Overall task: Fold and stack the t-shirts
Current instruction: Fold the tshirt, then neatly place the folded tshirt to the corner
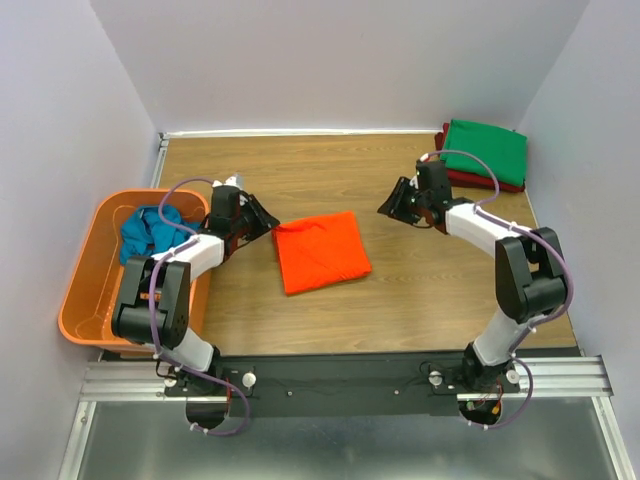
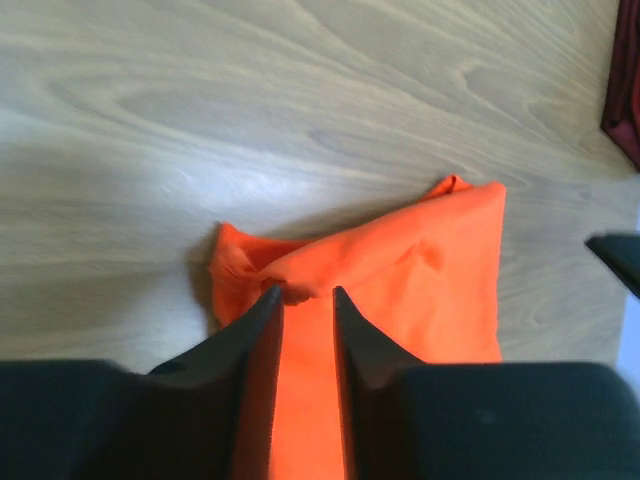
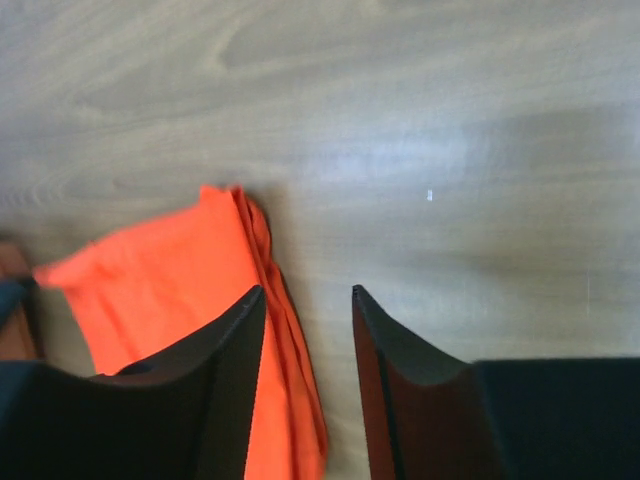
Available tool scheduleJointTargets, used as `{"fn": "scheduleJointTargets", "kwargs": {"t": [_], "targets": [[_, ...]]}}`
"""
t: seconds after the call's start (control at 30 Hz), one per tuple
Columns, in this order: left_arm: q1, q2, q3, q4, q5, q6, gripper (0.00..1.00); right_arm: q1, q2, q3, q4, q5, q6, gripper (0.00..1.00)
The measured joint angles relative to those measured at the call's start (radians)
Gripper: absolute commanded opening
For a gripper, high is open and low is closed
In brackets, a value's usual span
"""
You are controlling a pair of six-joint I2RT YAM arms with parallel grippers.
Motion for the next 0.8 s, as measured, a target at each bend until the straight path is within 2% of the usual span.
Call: {"fn": "scheduleJointTargets", "kwargs": {"t": [0.07, 0.27, 0.37, 0.5, 0.53, 0.63, 0.8], "targets": [[0.018, 0.0, 0.014, -0.01, -0.004, 0.016, 0.56, 0.018, -0.037, -0.052, 0.003, -0.008, -0.013, 0.56], [0.024, -0.026, 0.056, -0.051, -0.018, 0.04, 0.56, 0.118, -0.08, -0.139, 0.0, -0.009, -0.039, 0.56], [0.016, -0.061, 0.056, -0.065, -0.033, 0.042, 0.47, 0.165, -0.08, -0.14, 0.0, -0.001, -0.041, 0.55], [-0.018, -0.123, 0.051, -0.081, -0.073, 0.048, 0.03, 0.201, -0.08, -0.127, -0.004, 0.014, -0.039, 0.51], [-0.036, -0.138, 0.044, -0.081, -0.078, 0.048, 0.0, 0.212, -0.078, -0.116, -0.005, 0.018, -0.038, 0.51], [-0.087, -0.149, 0.028, -0.081, -0.09, 0.039, 0.0, 0.236, -0.054, -0.061, -0.003, 0.028, -0.034, 0.5], [-0.126, -0.078, 0.022, -0.079, -0.098, 0.034, 0.0, 0.273, 0.031, 0.019, 0.005, 0.033, -0.027, 0.5]]}}
